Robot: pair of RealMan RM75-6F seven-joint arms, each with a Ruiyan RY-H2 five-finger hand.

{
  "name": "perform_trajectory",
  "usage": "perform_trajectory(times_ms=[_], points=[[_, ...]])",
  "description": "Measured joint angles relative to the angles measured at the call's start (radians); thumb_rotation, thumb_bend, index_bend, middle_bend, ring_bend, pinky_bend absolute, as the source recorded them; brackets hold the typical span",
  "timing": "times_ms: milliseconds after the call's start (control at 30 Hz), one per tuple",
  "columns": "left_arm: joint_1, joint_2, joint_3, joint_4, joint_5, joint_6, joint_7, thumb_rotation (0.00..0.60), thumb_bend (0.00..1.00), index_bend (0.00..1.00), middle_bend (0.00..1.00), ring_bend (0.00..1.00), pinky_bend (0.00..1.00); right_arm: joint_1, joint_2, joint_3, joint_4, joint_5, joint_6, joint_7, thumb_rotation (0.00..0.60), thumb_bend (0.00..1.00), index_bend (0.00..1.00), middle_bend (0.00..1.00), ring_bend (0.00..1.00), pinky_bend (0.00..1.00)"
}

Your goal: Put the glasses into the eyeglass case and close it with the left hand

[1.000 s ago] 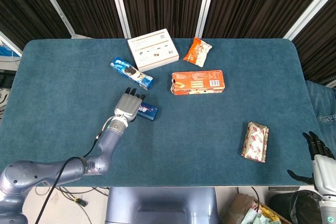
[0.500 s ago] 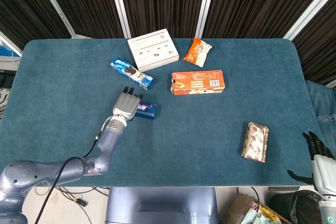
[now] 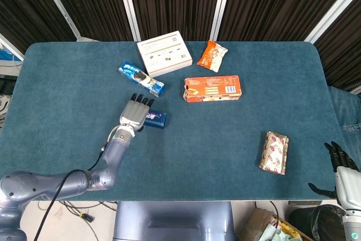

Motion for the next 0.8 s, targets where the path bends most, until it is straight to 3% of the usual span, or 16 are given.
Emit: perform_trajectory(times_ms=[267,467,667,800], points=[[0.031,0.074,0.023,-0.117,0.024,0.074,0.008,0.6,0.2,0.08,0.12,0.03,0.07,0.0,0.001,-0.001,-0.002,-0.003,0.0,0.002,0.6,0.16,0.07,0.02,0.1,0.16],[0.074,0.149,0.051,-0.215,0.096,0.114,-0.024,0.6,0.26,0.06,0.07,0.0,0.05,-0.001,0.001,0.001,-0.001,0.002,0.003,0.002,0.6,0.16,0.07,0.02,0.1,0.16],[0.165,0.246,0.096,-0.325,0.291,0.209,-0.141,0.6,0.26,0.06,0.03,0.0,0.0,0.0,-0.001,0.002,0.002,-0.003,0.006,-0.004,0.6,0.17,0.07,0.02,0.1,0.16],[0.263,0.329,0.161,-0.386,0.467,0.316,-0.227,0.6,0.26,0.06,0.03,0.0,0.0,0.0,-0.005,0.003,0.006,-0.006,0.012,-0.01,0.6,0.17,0.07,0.02,0.1,0.16]])
